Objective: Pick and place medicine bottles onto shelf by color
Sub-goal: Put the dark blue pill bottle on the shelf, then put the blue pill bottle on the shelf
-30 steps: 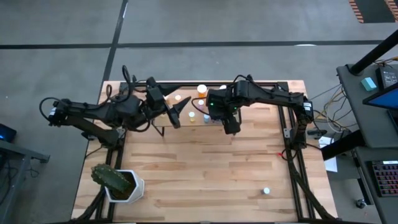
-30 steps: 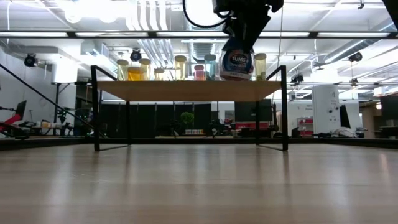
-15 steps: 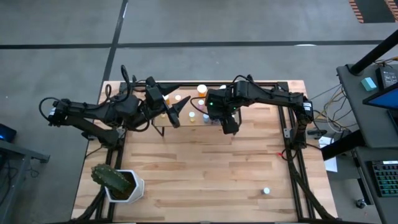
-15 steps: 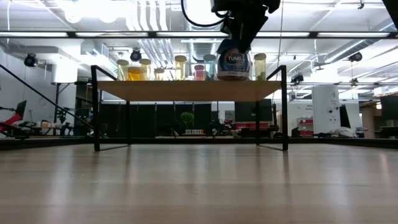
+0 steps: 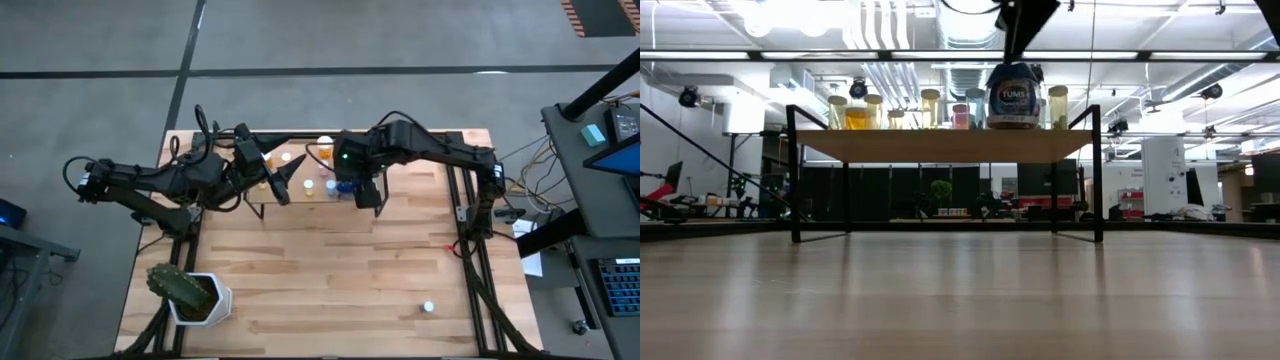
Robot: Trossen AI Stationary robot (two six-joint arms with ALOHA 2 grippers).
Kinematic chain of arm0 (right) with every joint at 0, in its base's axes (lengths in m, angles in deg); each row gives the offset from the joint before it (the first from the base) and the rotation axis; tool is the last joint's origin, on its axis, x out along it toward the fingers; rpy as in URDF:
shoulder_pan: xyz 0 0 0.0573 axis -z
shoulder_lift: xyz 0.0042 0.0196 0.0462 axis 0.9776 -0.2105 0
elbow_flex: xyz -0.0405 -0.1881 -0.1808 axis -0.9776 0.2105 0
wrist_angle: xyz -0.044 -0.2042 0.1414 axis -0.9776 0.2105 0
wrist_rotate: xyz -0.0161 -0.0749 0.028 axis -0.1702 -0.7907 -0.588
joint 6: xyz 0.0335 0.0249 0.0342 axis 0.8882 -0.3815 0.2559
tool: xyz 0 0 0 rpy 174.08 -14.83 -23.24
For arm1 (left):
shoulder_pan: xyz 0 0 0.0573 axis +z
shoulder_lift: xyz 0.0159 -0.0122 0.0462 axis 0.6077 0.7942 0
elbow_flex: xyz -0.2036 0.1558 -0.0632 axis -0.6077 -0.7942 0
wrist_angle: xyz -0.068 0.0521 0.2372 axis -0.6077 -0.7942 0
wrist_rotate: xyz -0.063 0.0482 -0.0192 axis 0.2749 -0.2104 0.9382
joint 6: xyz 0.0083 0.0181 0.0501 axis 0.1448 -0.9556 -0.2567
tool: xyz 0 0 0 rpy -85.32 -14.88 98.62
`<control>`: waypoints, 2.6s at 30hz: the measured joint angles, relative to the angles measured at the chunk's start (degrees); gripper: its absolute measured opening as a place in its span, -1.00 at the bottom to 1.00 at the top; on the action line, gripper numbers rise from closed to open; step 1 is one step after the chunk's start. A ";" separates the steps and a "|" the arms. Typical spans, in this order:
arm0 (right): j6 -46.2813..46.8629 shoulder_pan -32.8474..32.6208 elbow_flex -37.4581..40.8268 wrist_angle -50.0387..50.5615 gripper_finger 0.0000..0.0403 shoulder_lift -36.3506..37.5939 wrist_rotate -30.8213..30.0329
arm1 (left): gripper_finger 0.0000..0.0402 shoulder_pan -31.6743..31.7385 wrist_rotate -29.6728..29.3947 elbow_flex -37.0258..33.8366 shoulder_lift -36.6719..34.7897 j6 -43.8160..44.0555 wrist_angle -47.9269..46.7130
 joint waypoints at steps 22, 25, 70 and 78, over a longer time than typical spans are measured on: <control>32.70 -19.06 4.19 -4.63 -0.07 24.42 -0.77 | 0.24 -2.30 11.87 2.41 9.61 7.03 8.75; 37.16 -27.81 11.36 -12.09 -0.12 28.81 -6.63 | 0.24 -5.30 12.76 6.10 14.57 6.71 7.56; 27.77 -57.88 64.74 -72.57 -0.59 53.43 -47.90 | 0.24 -14.78 16.26 38.23 78.65 10.89 30.79; 27.35 -57.88 65.78 -72.59 -0.60 53.60 -47.99 | 0.24 -13.94 16.09 44.75 84.73 12.35 30.48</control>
